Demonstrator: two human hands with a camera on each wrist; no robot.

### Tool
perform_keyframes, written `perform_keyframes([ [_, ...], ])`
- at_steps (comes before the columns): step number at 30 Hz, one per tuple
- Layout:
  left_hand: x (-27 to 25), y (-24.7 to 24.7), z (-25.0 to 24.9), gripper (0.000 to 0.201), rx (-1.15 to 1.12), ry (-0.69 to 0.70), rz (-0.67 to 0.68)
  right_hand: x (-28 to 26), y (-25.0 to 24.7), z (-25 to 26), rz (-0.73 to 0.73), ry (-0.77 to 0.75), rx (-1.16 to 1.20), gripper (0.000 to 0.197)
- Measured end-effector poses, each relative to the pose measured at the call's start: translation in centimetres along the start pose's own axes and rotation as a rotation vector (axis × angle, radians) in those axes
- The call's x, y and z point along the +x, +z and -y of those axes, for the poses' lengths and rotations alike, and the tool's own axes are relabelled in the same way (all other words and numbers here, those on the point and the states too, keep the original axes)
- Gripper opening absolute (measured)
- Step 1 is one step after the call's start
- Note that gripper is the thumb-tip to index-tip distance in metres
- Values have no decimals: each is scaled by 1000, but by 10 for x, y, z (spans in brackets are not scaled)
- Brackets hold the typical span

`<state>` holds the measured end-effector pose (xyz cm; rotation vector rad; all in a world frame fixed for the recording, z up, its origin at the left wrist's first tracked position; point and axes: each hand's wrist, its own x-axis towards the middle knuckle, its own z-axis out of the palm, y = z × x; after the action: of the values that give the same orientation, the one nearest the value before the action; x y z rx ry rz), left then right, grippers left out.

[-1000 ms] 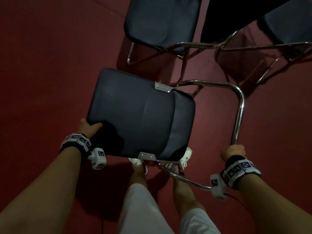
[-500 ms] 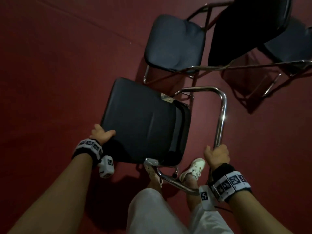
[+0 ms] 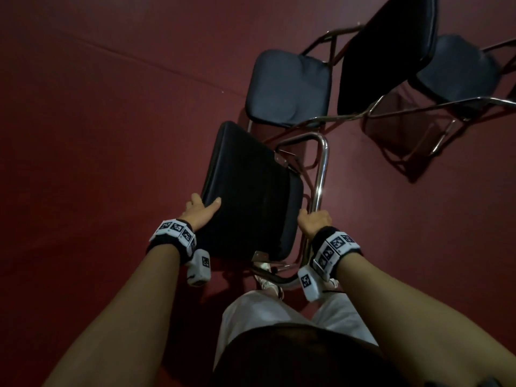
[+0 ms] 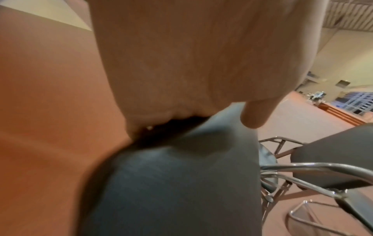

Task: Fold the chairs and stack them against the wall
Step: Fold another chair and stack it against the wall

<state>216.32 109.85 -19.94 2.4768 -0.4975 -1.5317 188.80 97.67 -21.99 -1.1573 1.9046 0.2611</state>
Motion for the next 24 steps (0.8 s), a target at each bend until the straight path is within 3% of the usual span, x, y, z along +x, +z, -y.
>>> perform_keyframes([
  [2,-17,7,3,90,-56,110,70,-2,-3,-1,43,-24,25,59],
  [5,-36,43,2,104,-137,176,-3,-3,-18,-14,65,20,32,53],
  [7,-35,65,-7,87,-168,203,22,3,-34,-27,75,77,56,54],
  [9,-39,69,-22,57,-144,213,101,13,-45,-35,116,83,53,61],
  [11,-39,79,-37,44,-132,242,131,25,-57,-45,132,80,73,67],
  [16,-53,114,-43,55,-81,299,118,0,-51,-35,196,18,34,72],
  [20,-81,144,-57,67,-32,401,181,-12,-44,-42,289,36,89,102],
  [24,-83,148,-66,73,67,493,233,-17,-60,-61,228,57,214,99],
])
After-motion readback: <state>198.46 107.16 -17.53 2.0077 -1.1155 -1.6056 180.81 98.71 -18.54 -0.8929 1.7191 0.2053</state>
